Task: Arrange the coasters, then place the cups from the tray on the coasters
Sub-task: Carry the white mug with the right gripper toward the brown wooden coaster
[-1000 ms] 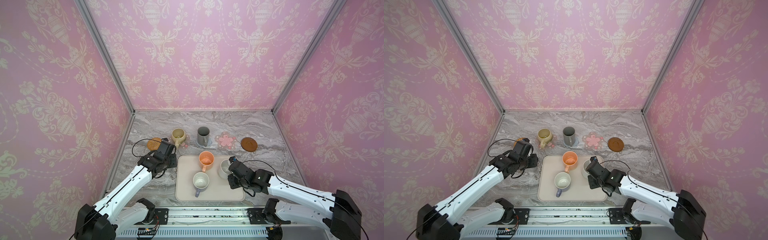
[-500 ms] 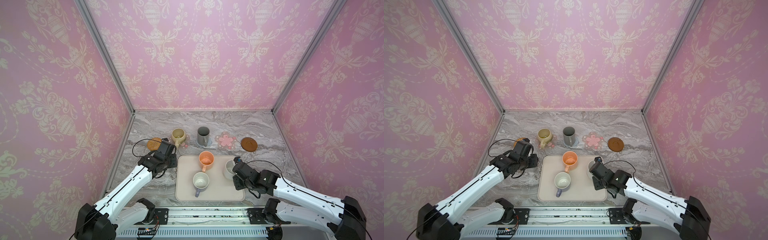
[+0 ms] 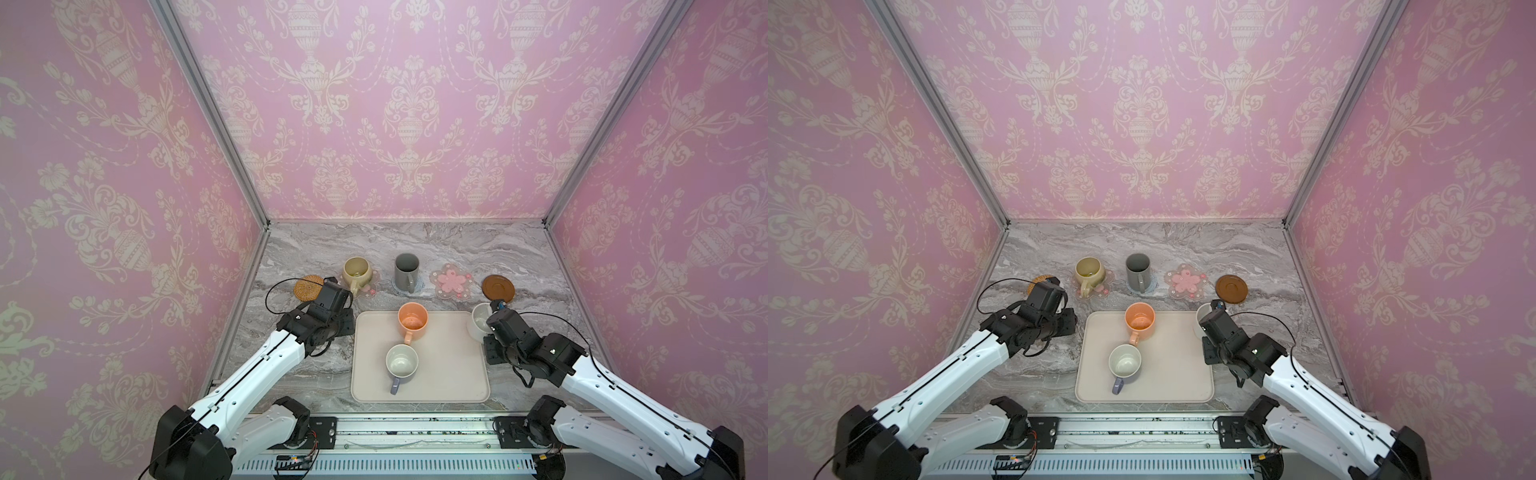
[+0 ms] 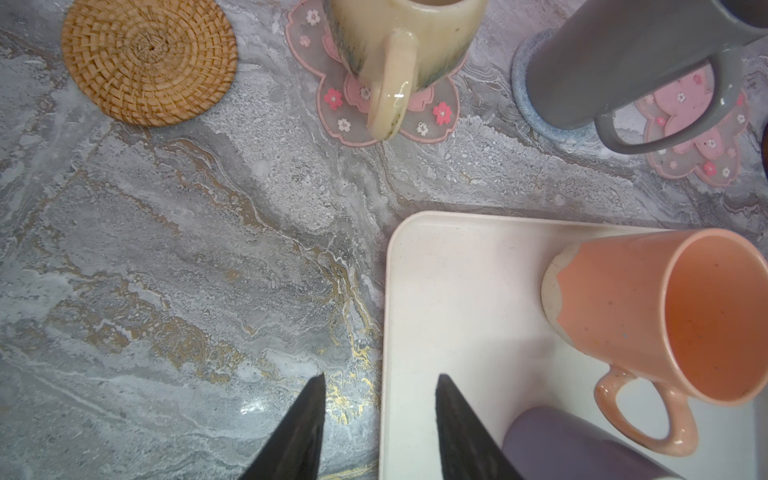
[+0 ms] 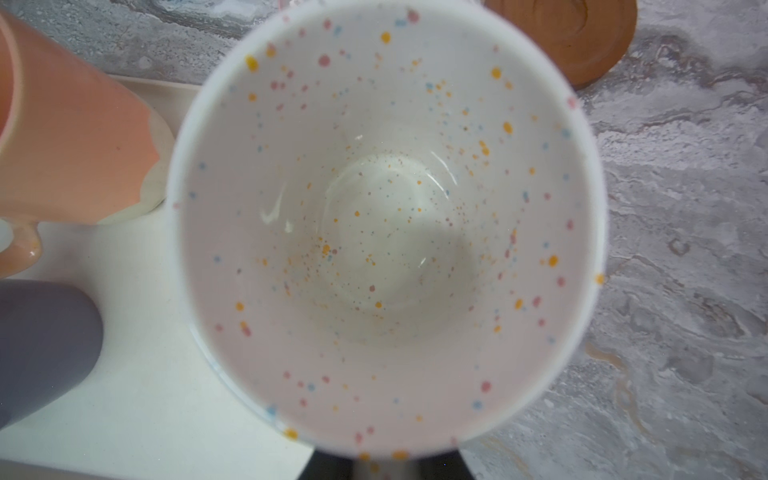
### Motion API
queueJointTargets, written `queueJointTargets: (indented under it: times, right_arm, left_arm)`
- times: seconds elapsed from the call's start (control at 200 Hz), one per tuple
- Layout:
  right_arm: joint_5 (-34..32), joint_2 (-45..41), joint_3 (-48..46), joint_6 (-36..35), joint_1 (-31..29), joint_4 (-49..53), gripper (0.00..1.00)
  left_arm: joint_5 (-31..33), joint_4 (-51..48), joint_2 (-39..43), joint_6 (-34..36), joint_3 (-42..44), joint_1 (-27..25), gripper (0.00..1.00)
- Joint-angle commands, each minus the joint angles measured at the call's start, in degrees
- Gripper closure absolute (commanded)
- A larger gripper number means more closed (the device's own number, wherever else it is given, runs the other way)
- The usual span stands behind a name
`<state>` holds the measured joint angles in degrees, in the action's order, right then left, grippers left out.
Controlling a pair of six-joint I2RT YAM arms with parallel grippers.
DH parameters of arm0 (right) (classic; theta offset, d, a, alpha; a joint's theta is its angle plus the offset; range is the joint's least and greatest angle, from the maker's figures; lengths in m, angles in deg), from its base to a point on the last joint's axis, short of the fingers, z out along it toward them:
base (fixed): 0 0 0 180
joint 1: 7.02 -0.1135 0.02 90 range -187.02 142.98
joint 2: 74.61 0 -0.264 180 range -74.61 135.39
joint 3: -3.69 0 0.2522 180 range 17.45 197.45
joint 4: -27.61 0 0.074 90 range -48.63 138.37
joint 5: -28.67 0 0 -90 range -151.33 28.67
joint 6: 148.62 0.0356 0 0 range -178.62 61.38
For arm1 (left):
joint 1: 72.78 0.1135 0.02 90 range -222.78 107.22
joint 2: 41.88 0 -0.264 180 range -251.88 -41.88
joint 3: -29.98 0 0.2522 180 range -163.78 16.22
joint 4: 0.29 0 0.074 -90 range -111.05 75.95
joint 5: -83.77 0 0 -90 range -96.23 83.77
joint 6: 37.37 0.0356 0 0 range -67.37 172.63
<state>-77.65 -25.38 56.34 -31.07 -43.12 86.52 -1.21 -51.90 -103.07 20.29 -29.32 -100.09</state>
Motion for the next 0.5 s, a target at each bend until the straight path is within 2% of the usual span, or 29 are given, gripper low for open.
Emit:
queueJointTargets:
  times: [0.0, 0.25, 0.495]
  right_arm:
    - [-0.5, -0.5, 4.1, -4.7, 3.7, -4.4, 1.00]
    - [5.8, 4.7, 6.6, -9.7, 13.8, -9.5, 1.00]
    - [7.2, 10.2, 10.0, -14.2, 20.3, -12.7, 1.00]
  left_arm:
    - [0.4, -1.5, 0.4, 0.3, -0.1, -0.5, 0.54]
    - [0.8, -1.2, -0.2, 1.0, 0.1, -0.5, 0.54]
    - [1.0, -0.9, -1.8, 2.2, -1.1, -0.5, 0.53]
